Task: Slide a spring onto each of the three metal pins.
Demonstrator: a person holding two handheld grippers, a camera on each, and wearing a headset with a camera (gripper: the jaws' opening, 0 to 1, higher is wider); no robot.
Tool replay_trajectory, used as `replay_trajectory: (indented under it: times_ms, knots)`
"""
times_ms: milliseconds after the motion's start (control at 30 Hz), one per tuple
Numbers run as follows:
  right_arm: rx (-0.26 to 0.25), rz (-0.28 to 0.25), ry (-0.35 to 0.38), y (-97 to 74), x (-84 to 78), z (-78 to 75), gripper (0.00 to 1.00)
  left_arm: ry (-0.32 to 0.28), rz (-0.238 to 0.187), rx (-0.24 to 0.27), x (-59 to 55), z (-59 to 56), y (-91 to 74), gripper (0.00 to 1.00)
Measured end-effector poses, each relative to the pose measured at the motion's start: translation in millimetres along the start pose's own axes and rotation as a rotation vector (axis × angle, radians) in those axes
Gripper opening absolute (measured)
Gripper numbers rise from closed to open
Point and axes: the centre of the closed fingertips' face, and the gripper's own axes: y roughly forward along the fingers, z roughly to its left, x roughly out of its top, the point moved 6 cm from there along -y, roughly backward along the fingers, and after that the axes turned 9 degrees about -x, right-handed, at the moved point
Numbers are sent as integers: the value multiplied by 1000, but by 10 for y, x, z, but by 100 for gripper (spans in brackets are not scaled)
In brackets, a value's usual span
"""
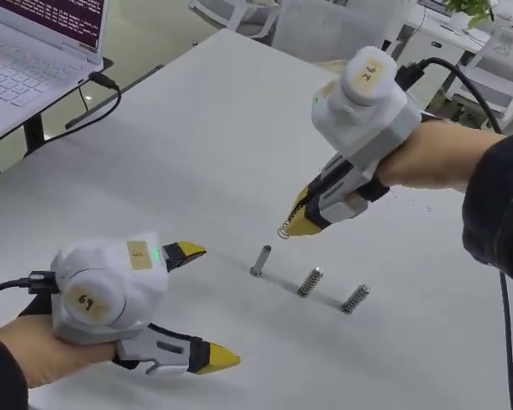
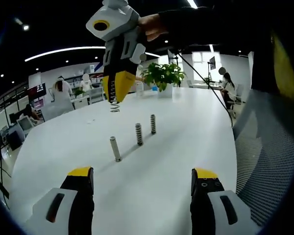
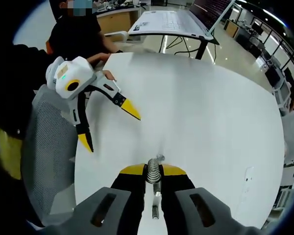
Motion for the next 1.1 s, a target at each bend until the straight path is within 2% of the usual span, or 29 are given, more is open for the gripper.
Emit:
replay_trajectory:
  times_ms: [533, 1100]
  knots:
    - [35, 55, -12, 341, -53, -113, 8, 8, 19, 14, -62, 52, 10, 77]
    - [55, 70, -14, 472, -80, -117, 8, 3, 22, 13, -78, 82, 5, 75]
